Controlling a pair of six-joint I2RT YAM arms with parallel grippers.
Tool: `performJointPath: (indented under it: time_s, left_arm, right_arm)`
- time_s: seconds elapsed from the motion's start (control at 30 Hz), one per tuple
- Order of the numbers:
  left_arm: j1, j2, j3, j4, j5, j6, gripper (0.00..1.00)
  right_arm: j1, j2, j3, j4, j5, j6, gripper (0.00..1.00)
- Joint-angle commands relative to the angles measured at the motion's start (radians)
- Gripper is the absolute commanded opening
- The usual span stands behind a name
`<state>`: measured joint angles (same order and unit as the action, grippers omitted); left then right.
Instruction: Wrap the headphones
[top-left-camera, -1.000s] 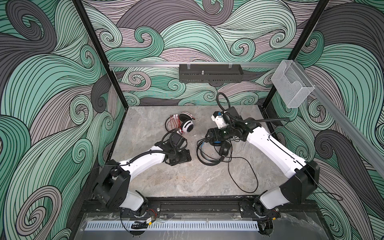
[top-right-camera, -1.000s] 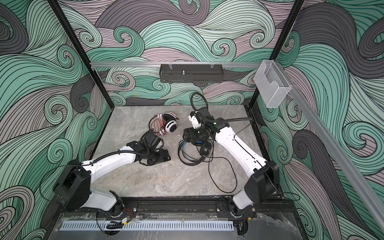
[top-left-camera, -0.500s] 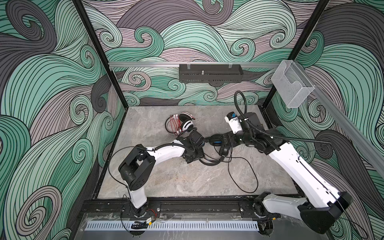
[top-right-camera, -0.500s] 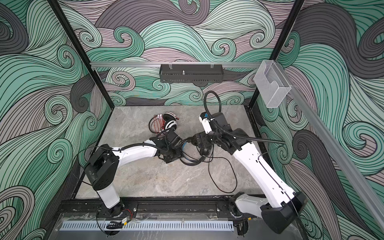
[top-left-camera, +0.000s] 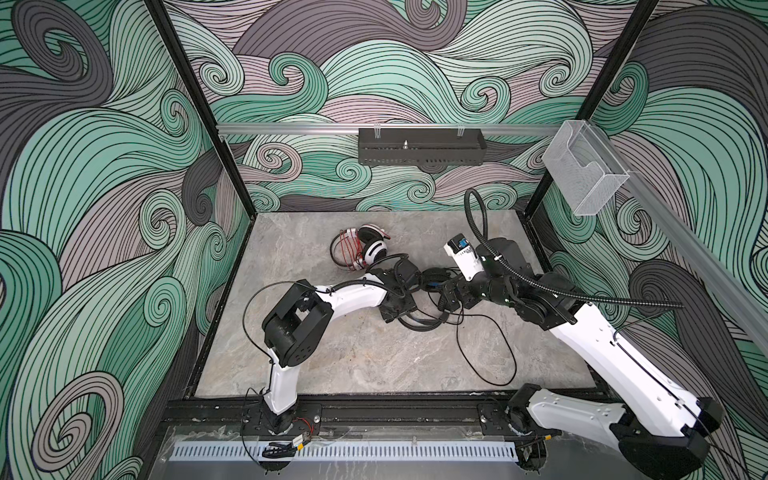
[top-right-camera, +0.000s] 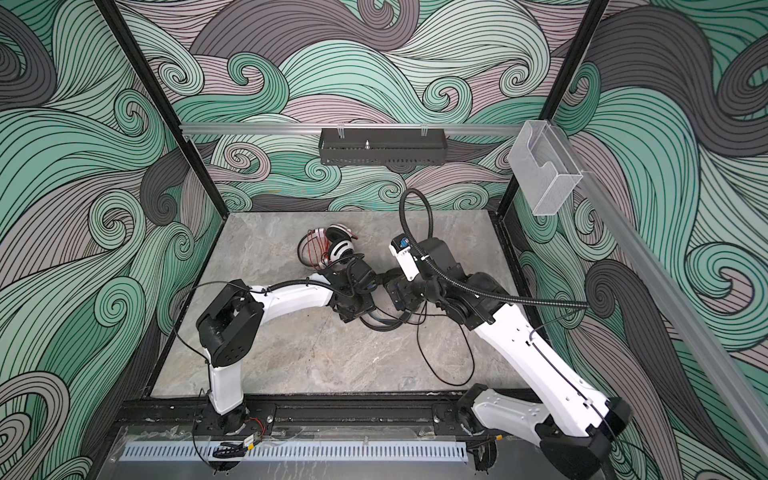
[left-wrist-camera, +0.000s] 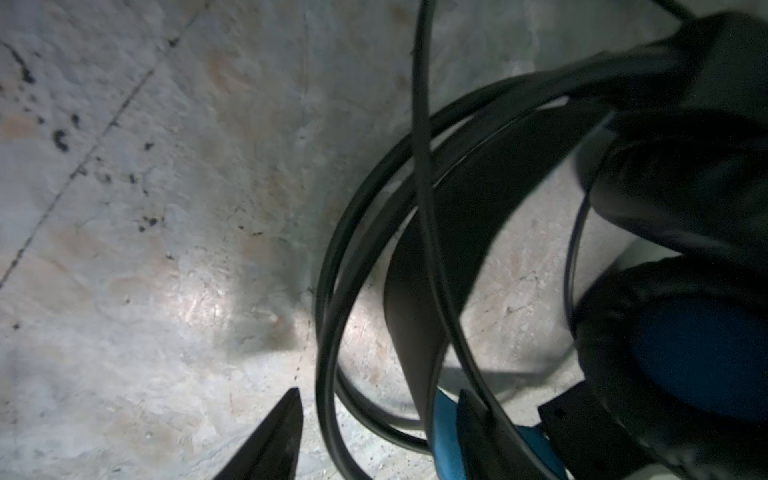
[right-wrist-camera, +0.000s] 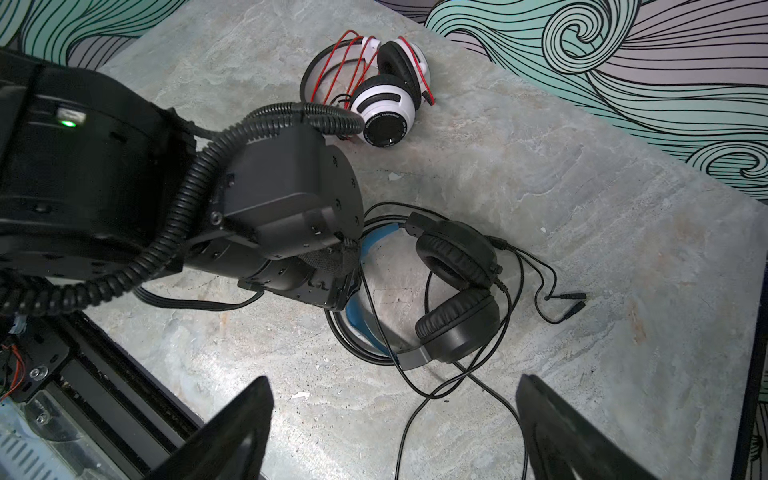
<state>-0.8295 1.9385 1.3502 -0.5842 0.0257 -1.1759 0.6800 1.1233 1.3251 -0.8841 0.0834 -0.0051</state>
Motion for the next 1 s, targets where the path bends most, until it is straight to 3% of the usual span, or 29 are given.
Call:
performJointPath:
  time_s: [0.0, 0.2, 0.43, 0.57, 0.77, 0.87, 0.97]
  left_arm:
    - [-0.011, 0.006, 0.029, -0.099, -0.024, -0.022, 0.61]
    - [-0.021, 0.084, 0.116, -0.196, -0.042, -0.009, 0.58]
    - [-0.044, 0.164, 0.171, -0.214, -0.047, -0.049, 0.43]
    - [-0.037, 0.196, 0.234, -0.307, -0.112, -0.008, 0.19]
    - [-0.009, 0.152, 0.324, -0.420, -0.244, 0.112, 0.00]
    - [-0.002, 0.118, 0.429, -0.526, -0.352, 0.196, 0.00]
    - [-0.001, 0.117, 0.648, -0.673, -0.466, 0.386, 0.00]
  right_arm:
    - [0.003, -0.017, 0.012, 0.009, 0.032, -0.016, 0.92]
    - [0.015, -0.016, 0.028, 0.015, 0.068, -0.036, 0.93]
    - [0.037, -0.034, 0.011, 0.020, 0.103, -0.055, 0.94]
    - [0.037, -0.047, -0.018, 0.028, 0.112, -0.042, 0.97]
    - [0.036, -0.066, -0.023, 0.029, 0.134, -0.038, 0.99]
    - [0.030, -0.071, -0.024, 0.029, 0.115, -0.020, 0.99]
    - [0.019, -0.072, -0.023, 0.027, 0.080, 0.008, 0.99]
